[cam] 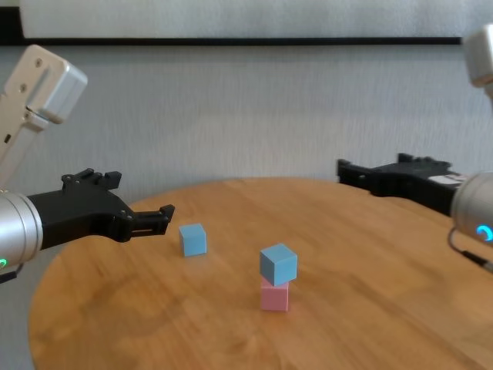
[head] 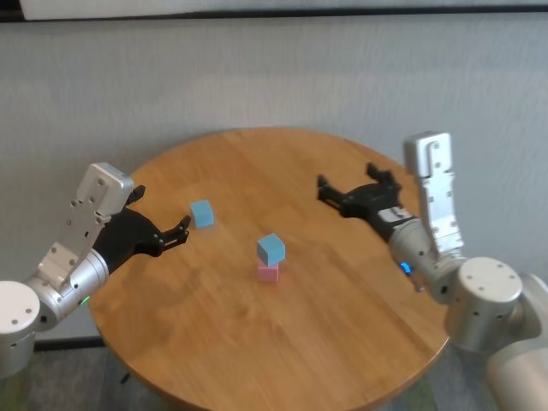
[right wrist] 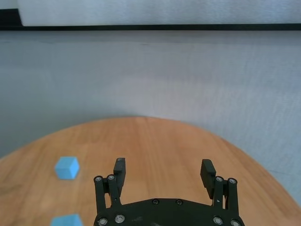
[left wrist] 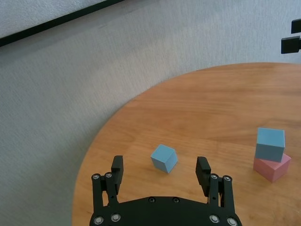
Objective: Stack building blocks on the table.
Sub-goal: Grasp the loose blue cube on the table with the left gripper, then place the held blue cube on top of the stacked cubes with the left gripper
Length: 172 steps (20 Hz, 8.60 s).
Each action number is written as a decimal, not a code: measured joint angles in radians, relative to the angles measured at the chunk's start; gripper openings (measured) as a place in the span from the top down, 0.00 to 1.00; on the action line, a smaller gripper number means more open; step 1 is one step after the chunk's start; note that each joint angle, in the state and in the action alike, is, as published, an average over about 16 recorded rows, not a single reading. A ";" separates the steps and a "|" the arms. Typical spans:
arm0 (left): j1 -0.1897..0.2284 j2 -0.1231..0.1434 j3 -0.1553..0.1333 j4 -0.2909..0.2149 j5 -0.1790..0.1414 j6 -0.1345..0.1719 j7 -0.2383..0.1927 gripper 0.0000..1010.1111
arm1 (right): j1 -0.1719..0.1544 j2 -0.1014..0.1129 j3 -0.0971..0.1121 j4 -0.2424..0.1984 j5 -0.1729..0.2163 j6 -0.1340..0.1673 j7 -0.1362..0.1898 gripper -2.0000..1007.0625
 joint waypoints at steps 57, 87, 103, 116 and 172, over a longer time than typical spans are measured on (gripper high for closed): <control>-0.261 -0.136 0.021 0.466 -0.042 -0.021 -0.093 0.01 | 0.024 0.038 0.026 0.029 -0.003 -0.001 -0.013 0.00; -0.361 -0.220 0.033 0.661 0.003 -0.056 -0.071 0.01 | 0.024 0.038 0.026 0.029 -0.003 -0.001 -0.013 0.00; -0.411 -0.256 0.025 0.765 0.034 -0.074 -0.054 0.01 | 0.024 0.038 0.026 0.029 -0.003 -0.001 -0.013 0.00; -0.482 -0.288 0.005 0.921 0.050 -0.160 -0.059 0.01 | 0.024 0.038 0.026 0.029 -0.003 -0.001 -0.013 0.00; -0.635 -0.346 -0.023 1.241 0.073 -0.328 -0.059 0.42 | 0.024 0.038 0.026 0.029 -0.004 -0.001 -0.013 0.00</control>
